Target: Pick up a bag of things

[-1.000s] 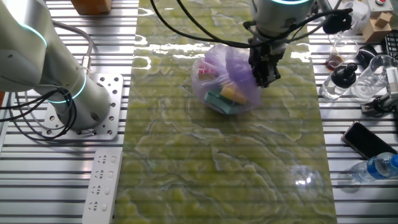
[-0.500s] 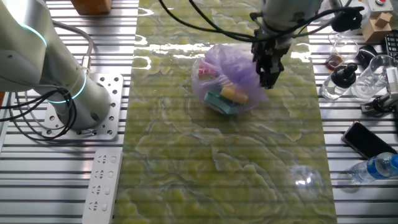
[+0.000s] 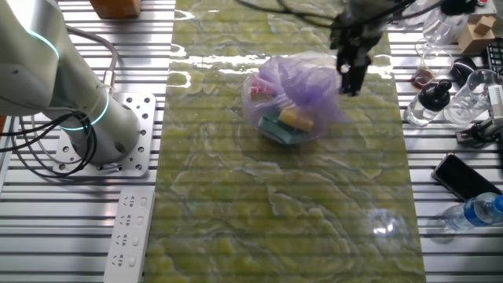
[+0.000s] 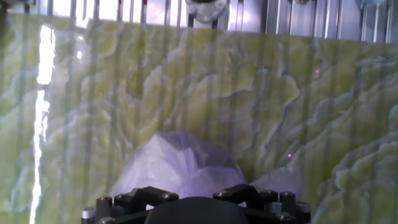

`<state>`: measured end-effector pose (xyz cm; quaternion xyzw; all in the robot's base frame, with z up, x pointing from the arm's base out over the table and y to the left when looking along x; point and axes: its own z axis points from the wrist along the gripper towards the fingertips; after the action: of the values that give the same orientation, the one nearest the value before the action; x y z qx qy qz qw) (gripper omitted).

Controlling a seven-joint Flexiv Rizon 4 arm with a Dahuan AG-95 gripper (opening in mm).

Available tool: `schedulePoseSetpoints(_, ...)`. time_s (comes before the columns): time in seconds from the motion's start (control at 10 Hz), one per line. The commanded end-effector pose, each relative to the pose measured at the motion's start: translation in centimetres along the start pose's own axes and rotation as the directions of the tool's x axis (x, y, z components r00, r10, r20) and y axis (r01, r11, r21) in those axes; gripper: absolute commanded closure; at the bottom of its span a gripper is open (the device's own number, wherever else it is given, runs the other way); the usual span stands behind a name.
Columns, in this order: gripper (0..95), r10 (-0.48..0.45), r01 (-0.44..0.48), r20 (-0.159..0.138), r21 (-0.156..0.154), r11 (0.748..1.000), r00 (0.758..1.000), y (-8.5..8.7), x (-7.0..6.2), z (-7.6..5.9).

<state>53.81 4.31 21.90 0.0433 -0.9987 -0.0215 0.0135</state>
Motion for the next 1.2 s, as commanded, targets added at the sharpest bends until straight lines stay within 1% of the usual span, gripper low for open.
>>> schedulePoseSetpoints(0.1,0.0,-0.018,0.018,0.006,0.014,1.0,1.0,-0.1,-0.1,0.2)
schedulePoseSetpoints(0.5,0.0,-0.083,0.083,0.006,0.011,0.996,0.997,-0.5,-0.3,1.6)
schedulePoseSetpoints(0.6,0.0,-0.104,0.104,-0.004,0.011,0.994,0.995,-0.6,-0.4,1.9)
schedulePoseSetpoints(0.9,0.0,-0.123,0.123,-0.021,0.009,0.992,0.992,-0.7,-0.4,2.5)
schedulePoseSetpoints(1.0,0.0,-0.147,0.147,-0.033,0.003,0.989,0.989,-0.8,-0.5,3.0)
schedulePoseSetpoints(1.1,0.0,-0.147,0.147,-0.036,0.002,0.989,0.988,-0.8,-0.5,3.0)
schedulePoseSetpoints(1.2,0.0,-0.162,0.162,-0.052,-0.004,0.987,0.985,-0.9,-0.5,3.4)
